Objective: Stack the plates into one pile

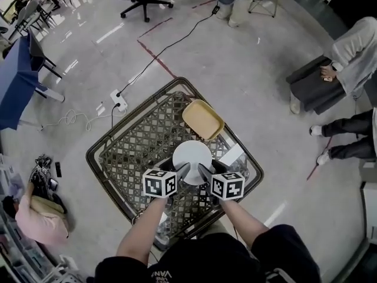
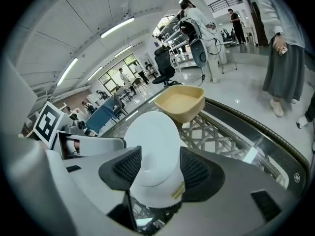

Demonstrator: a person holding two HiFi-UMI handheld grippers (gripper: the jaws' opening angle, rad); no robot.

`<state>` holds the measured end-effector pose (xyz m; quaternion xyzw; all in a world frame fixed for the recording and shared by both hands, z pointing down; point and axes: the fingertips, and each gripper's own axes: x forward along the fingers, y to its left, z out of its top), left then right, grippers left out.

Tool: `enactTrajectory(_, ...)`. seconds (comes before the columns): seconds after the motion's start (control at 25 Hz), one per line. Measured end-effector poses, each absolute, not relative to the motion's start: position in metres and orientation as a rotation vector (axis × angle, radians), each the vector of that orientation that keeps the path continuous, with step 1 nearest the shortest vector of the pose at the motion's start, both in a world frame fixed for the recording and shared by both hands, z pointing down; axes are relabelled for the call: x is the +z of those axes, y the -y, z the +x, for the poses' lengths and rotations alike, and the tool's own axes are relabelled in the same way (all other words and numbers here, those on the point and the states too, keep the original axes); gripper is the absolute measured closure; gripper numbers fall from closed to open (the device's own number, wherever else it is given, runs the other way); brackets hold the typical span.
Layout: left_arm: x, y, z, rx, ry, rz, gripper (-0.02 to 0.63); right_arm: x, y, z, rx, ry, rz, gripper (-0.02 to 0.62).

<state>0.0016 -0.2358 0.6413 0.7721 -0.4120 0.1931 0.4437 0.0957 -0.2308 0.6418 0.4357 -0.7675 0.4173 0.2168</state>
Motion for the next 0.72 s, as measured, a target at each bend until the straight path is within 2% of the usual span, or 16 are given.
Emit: enactTrajectory(0.72,0.670,0.205,0.024,0.691,1.010,1.946,0.292,0.670,0.188,0.114,1.158,2.062,1.204,0.347)
